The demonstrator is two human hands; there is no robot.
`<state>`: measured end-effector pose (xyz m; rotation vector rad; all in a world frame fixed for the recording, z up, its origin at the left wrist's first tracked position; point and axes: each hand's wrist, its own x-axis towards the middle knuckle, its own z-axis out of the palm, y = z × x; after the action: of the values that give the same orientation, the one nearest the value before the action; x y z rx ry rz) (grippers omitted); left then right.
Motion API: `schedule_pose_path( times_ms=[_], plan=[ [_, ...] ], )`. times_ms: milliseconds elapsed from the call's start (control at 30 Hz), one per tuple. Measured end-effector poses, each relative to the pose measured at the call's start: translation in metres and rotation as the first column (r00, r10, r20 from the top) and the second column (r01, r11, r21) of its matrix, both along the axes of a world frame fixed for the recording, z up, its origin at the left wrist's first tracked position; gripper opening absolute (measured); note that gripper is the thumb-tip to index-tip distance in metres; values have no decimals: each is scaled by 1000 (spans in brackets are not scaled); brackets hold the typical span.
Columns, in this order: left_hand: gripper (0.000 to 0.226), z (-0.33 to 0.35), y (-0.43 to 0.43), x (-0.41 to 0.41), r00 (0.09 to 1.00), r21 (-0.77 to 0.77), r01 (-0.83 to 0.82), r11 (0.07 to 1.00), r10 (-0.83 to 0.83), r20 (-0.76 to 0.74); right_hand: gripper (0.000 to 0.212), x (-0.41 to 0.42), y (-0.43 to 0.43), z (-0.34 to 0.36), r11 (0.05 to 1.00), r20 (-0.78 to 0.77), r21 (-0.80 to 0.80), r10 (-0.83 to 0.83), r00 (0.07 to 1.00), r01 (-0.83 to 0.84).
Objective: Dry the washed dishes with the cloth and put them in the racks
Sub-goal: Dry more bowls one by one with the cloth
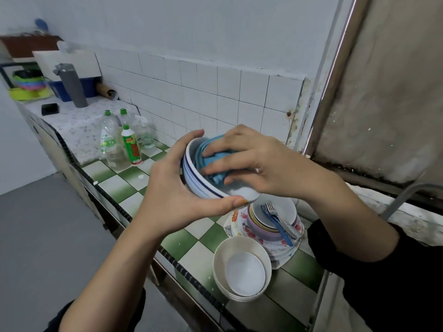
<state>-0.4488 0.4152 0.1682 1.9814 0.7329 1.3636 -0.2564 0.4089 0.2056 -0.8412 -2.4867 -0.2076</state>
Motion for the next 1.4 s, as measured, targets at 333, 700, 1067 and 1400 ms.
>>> schedule_pose_path(
  times_ms=[333,700,1067,1400],
  plan=[
    [112,-8,-10,-12,984,239,-96,966,129,-127,37,-17,-32,22,860,248,-487,-31,968,152],
    [114,-24,0,-23,958,101,-249,963,260,-119,40,26,-41,31,926,-8,-348,-158,987,145],
    [116,-21,-7,-11,966,232,-165,959,204,-158,40,-29,-20,-14,976,273,-125,-139,952,179],
    [117,-34,-15,-12,968,192,-111,975,150,-199,23,-35,-32,-1,637,-53,-761,-245,968,119]
  ],
)
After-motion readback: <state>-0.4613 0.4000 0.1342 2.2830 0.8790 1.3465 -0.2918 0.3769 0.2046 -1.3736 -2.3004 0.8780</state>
